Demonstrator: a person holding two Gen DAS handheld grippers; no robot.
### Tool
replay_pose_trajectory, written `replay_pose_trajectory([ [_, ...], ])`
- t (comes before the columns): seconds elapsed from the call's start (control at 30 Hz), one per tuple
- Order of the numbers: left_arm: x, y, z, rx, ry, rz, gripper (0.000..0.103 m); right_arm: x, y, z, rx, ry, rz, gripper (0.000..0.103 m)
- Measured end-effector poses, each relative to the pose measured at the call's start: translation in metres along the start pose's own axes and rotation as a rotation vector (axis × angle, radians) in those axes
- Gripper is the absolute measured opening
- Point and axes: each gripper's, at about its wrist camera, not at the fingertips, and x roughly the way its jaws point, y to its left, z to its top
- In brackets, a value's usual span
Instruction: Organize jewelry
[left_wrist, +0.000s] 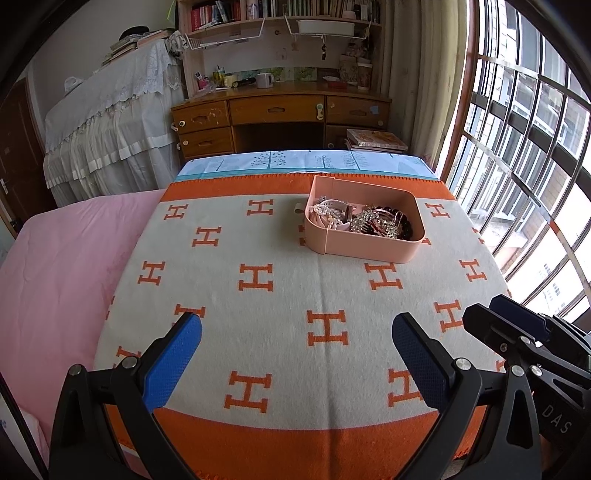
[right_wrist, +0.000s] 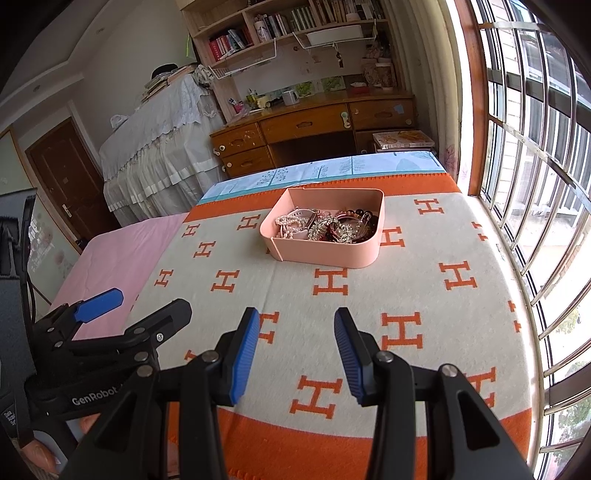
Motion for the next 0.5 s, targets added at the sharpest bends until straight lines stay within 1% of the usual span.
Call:
replay_pose_trajectory([
  [0.5,0.0001,0.0008,-0.0001,0.001,0.001,-0.002,0.102,0.0018,0.0006,-0.0007,0.001,0.005,0.001,0.043],
])
